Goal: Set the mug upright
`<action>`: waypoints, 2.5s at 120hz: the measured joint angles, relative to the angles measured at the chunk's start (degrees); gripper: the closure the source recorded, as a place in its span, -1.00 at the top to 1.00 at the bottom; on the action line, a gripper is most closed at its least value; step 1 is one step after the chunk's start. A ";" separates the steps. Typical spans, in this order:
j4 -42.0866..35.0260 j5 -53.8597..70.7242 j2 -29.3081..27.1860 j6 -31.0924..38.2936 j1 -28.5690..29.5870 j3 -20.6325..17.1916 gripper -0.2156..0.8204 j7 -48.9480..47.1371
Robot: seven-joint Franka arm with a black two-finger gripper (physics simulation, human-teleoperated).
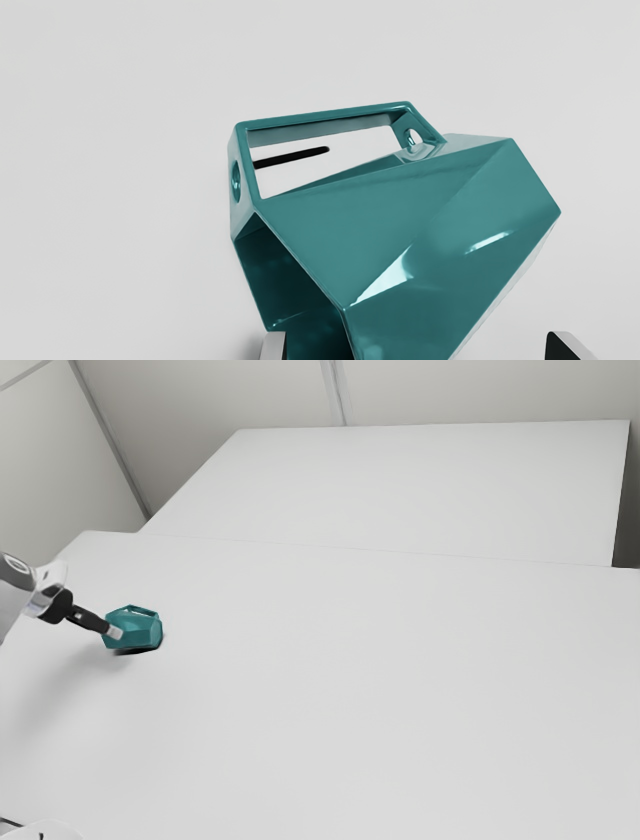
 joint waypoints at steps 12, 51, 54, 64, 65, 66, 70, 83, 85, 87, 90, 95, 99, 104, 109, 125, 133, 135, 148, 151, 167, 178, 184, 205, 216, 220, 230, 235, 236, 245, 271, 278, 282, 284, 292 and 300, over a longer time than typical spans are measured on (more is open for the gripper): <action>0.02 -0.27 0.43 0.59 -0.19 -0.32 0.48 1.09; 0.04 -0.46 0.79 2.13 -0.99 -1.28 0.32 2.81; 0.04 -0.47 0.77 2.22 -1.00 -1.28 0.27 2.86; 0.03 -0.48 0.79 2.49 -1.04 -1.29 0.13 2.98; 0.03 -0.48 0.79 2.52 -1.04 -1.29 0.12 3.00; 0.03 -0.48 0.79 2.55 -1.04 -1.29 0.12 3.01; 0.03 -0.49 0.80 2.64 -1.03 -1.29 0.09 3.05; 0.15 -0.45 0.70 2.91 -1.05 -1.66 0.01 3.15; 0.19 -0.44 0.68 2.95 -1.07 -1.73 -0.01 3.16; 0.24 -0.43 0.65 2.98 -1.08 -1.77 -0.03 3.17; 0.32 -0.41 0.60 3.03 -1.08 -1.82 -0.07 3.19; 0.47 -0.35 0.50 3.12 -1.09 -1.87 -0.12 3.22; 0.57 -0.29 0.41 3.21 -1.10 -1.92 -0.16 3.24; 0.66 -0.19 0.27 3.29 -1.09 -1.96 -0.22 3.27; 0.74 -0.08 0.14 3.36 -1.10 -1.97 -0.26 3.29; 1.41 0.20 -0.04 3.54 -1.11 -2.33 -0.38 3.36; 1.62 0.28 -0.06 3.64 -1.10 -2.46 -0.45 3.39; 1.64 0.30 -0.06 3.68 -1.10 -2.48 -0.47 3.40; 1.72 0.36 -0.22 3.85 -1.10 -2.71 -0.62 3.44; 1.74 0.38 -0.40 3.94 -1.11 -2.80 -0.65 3.44; 1.98 0.50 -0.96 4.32 -1.09 -3.17 -0.80 3.43; 2.13 0.58 -1.23 4.48 -1.07 -3.25 -0.85 3.37; 2.15 0.60 -1.39 4.55 -1.10 -3.37 -0.87 3.32; 2.14 1.59 -1.92 5.14 -1.11 -3.83 -0.91 2.74; 2.13 2.26 -2.52 5.34 -1.27 -4.06 -0.92 2.34; 2.09 2.49 -2.97 5.38 -1.49 -4.07 -0.92 2.17; 1.96 2.89 -4.09 5.45 -2.22 -4.09 -0.93 1.74; 1.83 3.27 -4.78 5.40 -2.78 -4.06 -0.93 1.42; 1.80 3.37 -4.95 5.38 -2.95 -4.01 -0.93 1.34; 1.48 5.17 -7.07 4.82 -6.67 -1.68 -0.93 0.19; 1.26 15.87 -12.57 -2.16 -25.43 11.07 -0.93 -8.68; 1.20 18.16 -12.96 -4.14 -29.24 12.00 -0.93 -11.91; 1.17 19.18 -13.06 -5.21 -31.27 12.24 -0.93 -13.82; 1.14 19.63 -13.17 -5.74 -32.30 12.35 -0.93 -14.80; -0.11 21.06 -14.15 -7.51 -36.52 13.05 -0.93 -18.83; -3.14 21.92 -16.03 -8.78 -39.71 13.29 -0.93 -23.00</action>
